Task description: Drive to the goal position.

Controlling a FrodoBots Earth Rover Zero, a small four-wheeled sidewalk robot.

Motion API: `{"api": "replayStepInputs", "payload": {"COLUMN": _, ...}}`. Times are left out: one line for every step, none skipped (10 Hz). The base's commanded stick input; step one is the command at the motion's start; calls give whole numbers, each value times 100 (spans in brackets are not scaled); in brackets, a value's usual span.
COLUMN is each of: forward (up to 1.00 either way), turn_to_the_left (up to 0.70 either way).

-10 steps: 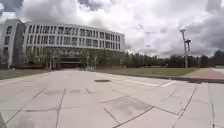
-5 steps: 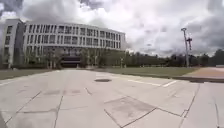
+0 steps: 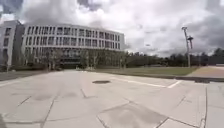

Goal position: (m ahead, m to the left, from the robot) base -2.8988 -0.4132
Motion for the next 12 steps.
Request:
{"api": "replayStepInputs", "payload": {"forward": 70, "turn_to_the_left": 1}}
{"api": "replayStepInputs", "payload": {"forward": 70, "turn_to_the_left": 1}}
{"api": "replayStepInputs", "payload": {"forward": 70, "turn_to_the_left": 1}}
{"api": "replayStepInputs", "payload": {"forward": 70, "turn_to_the_left": 1}}
{"api": "replayStepInputs", "payload": {"forward": 70, "turn_to_the_left": 3}}
{"api": "replayStepInputs", "payload": {"forward": 70, "turn_to_the_left": 16}}
{"api": "replayStepInputs", "payload": {"forward": 70, "turn_to_the_left": 29}}
{"api": "replayStepInputs", "payload": {"forward": 70, "turn_to_the_left": 34}}
{"api": "replayStepInputs", "payload": {"forward": 70, "turn_to_the_left": 36}}
{"api": "replayStepInputs", "payload": {"forward": 70, "turn_to_the_left": 36}}
{"api": "replayStepInputs", "payload": {"forward": 70, "turn_to_the_left": 36}}
{"api": "replayStepInputs", "payload": {"forward": 70, "turn_to_the_left": 36}}
